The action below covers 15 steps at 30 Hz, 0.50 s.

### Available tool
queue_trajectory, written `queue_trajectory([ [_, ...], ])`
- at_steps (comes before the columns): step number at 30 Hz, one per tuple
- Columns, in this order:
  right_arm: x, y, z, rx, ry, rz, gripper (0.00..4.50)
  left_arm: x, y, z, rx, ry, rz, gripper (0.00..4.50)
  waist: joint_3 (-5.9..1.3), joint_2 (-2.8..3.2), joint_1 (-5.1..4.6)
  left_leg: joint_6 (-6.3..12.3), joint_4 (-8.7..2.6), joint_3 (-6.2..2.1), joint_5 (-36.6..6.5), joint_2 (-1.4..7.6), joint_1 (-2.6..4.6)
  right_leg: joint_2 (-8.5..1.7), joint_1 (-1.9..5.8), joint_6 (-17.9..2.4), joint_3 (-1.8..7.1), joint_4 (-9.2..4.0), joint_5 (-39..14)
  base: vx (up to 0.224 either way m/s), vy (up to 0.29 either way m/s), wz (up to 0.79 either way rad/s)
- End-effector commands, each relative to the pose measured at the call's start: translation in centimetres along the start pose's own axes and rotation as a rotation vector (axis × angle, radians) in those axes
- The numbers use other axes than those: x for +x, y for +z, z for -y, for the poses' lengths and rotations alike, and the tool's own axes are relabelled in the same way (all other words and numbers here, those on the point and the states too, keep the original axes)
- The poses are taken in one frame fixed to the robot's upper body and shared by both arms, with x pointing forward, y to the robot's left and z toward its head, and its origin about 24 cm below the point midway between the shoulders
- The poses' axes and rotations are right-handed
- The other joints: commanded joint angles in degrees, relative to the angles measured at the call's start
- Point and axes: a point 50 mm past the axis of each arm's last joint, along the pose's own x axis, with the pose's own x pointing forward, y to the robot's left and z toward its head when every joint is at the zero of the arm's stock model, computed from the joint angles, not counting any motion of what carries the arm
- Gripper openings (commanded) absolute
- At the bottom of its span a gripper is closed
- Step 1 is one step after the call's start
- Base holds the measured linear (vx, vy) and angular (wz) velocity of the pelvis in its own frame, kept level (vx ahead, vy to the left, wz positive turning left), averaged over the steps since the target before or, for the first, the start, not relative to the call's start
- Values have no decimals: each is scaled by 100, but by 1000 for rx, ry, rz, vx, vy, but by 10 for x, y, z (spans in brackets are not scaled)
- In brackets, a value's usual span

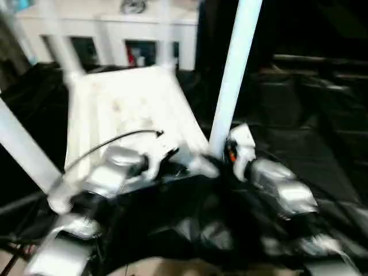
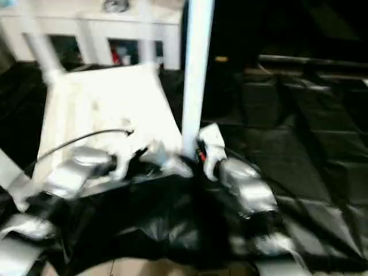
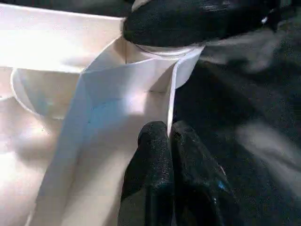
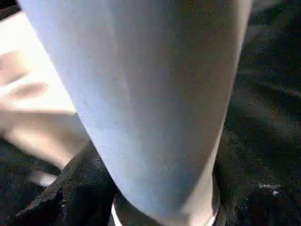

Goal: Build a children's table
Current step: Rotate leg to tighten

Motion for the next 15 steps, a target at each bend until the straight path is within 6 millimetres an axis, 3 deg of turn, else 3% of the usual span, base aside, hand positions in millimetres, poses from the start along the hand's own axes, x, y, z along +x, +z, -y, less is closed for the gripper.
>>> queue_trajectory([
  [1, 19, -27, -46, 34, 126, -105, 247, 14, 27, 9, 31, -4, 87, 0, -269, 10, 19, -13, -443, 70, -1490, -58, -100, -270, 228, -800, 120, -588, -2680, 0, 0, 0],
  [3, 22, -25, -54, 2, 155, -88, 247, 17, 30, 12, 34, -15, 94, 0, -280, 10, 18, 30, -448, 70, -1458, -49, -107, -263, 236, -860, 124, -571, -2453, 0, 0, 0],
  [4, 24, -24, -59, -6, 191, -74, 281, 18, 31, 15, 42, -31, 97, 0, -284, 3, 19, 54, -446, 78, -1409, -44, -107, -255, 238, -944, 130, -554, -2223, 0, 0, 0],
  [7, 21, -23, -61, 7, 245, -69, 316, 17, 29, 17, 64, -66, 96, 0, -291, 19, 15, 84, -448, 81, -1263, -41, -136, -246, 279, -1126, 131, -501, -1710, 0, 0, 0],
  [12, 11, -22, -53, -61, 331, -77, 359, 9, 22, 18, 86, -117, 80, 0, -295, 29, 13, 127, -451, 77, -1239, -33, -132, -255, 301, -1200, 129, -492, -1562, 0, 0, 0],
  [15, 4, -21, -49, -80, 384, -82, 363, 5, 19, 17, 95, -138, 69, 0, -332, 26, 9, 219, -419, 84, -969, -28, -150, -252, 340, -1370, 131, -434, -958, 0, 0, 0],
])
